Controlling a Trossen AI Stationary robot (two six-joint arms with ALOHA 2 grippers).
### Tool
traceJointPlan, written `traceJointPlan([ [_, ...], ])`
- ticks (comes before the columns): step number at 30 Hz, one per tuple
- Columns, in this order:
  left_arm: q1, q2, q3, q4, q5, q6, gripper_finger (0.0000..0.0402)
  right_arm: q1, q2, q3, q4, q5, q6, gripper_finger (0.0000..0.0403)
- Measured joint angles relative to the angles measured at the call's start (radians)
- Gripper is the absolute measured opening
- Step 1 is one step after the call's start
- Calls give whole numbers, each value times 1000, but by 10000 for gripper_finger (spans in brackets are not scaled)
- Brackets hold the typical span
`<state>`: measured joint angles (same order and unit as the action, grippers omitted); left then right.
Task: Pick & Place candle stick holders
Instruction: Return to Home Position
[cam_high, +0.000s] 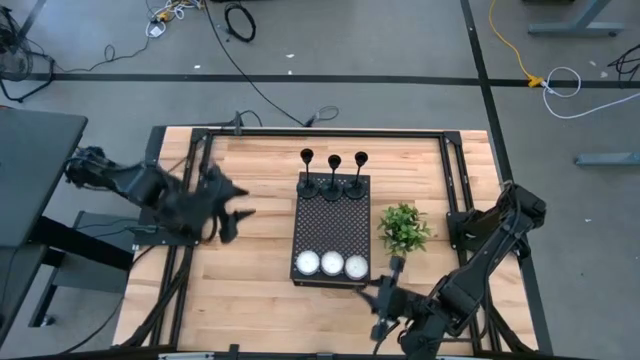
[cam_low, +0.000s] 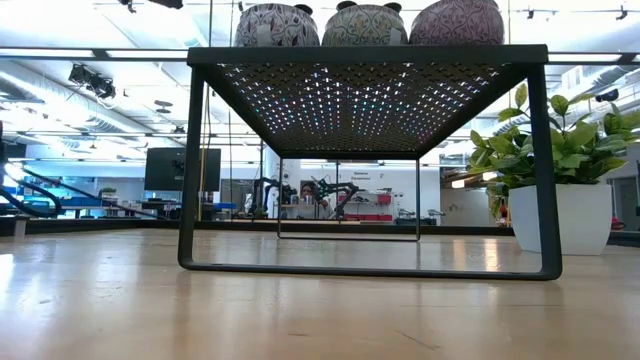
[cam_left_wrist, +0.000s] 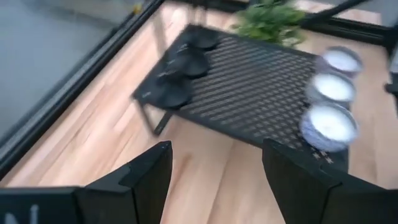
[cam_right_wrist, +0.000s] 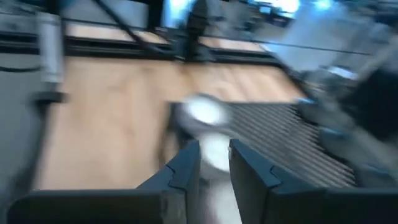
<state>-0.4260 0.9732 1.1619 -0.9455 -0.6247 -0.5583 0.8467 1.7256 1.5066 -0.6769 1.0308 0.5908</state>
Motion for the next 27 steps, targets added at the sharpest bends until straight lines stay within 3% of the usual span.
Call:
traceJointPlan([
  [3, -110, -57, -152, 179, -101, 51, 248, 0, -25, 0, -264, 104, 222, 86],
  [9, -282, -168, -431, 396, -277, 54, 248, -2, -95, 0, -896, 230, 854, 86],
  [10, -307, -182, -476, 453, -297, 60, 248, 1, -112, -11, -897, 261, 899, 86],
  [14, -384, -210, -658, 754, -439, 189, 248, 4, -244, -166, -780, 419, 815, 86],
  [16, -403, -219, -737, 922, -500, 267, 248, -7, -323, -280, -772, 437, 874, 86],
  [19, -403, -216, -851, 1106, -488, 345, 248, -36, -454, -474, -728, 422, 1002, 86],
  [23, -392, -217, -966, 1310, -453, 402, 248, -49, -631, -717, -550, 498, 1024, 86],
  [27, -335, -219, -1055, 1499, -460, 442, 248, -89, -821, -887, -463, 506, 1058, 86],
])
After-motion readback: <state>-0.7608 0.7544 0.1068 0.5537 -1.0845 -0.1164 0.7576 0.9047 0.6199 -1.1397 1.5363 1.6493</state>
